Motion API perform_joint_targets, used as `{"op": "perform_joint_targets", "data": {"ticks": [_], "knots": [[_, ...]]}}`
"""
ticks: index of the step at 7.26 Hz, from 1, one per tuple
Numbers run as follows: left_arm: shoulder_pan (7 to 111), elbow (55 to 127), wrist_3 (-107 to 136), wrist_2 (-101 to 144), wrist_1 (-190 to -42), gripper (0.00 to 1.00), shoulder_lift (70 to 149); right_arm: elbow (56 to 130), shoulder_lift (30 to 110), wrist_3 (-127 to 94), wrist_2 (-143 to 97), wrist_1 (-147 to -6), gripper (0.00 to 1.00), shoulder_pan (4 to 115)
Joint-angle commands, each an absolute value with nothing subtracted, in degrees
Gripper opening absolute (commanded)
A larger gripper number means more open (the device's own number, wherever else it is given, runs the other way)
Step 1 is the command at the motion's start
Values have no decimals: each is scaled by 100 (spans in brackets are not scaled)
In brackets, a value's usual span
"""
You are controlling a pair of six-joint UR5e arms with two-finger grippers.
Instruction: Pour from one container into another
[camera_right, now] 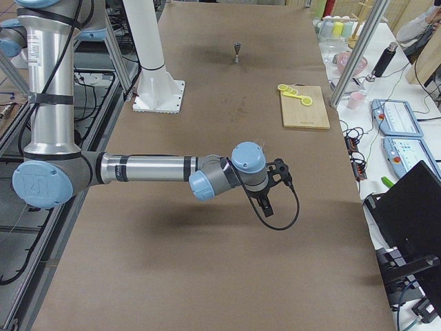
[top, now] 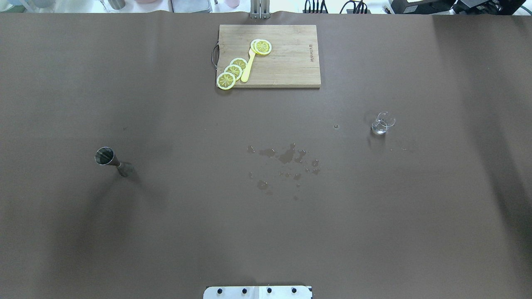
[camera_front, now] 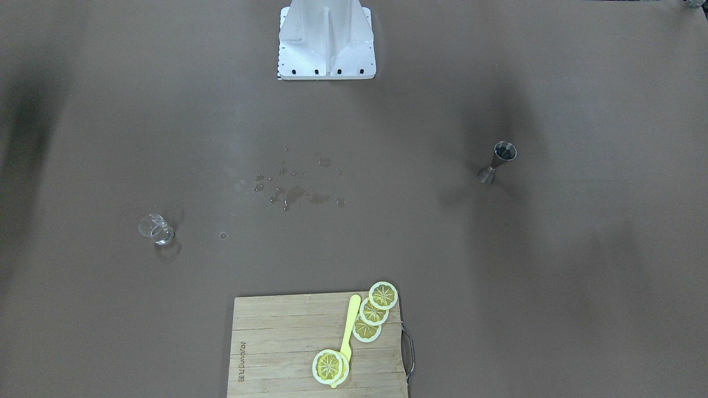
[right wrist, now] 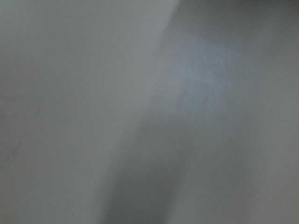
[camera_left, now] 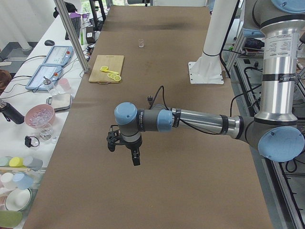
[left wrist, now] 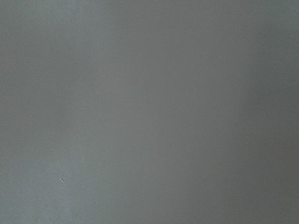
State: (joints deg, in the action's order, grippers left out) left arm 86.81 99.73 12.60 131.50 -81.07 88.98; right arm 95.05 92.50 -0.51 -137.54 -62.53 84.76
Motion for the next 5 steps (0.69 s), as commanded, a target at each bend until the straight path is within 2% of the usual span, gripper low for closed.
{"op": "perform_joint_targets", "data": {"ticks": [1, 3, 5], "knots": [[8178, 10491, 1309, 13402, -7823, 99, 9070, 9860, 9141, -53, -13947, -6056, 100, 8254], [7692, 10984, 1965, 13403, -7201, 99, 9289, 10071, 9123, -105, -13879, -5567, 100, 7921], [7419, 11799, 2798, 13403, -6186, 99, 9727, 10072, 9167, -105, -13616, -5038, 100, 7543]]}}
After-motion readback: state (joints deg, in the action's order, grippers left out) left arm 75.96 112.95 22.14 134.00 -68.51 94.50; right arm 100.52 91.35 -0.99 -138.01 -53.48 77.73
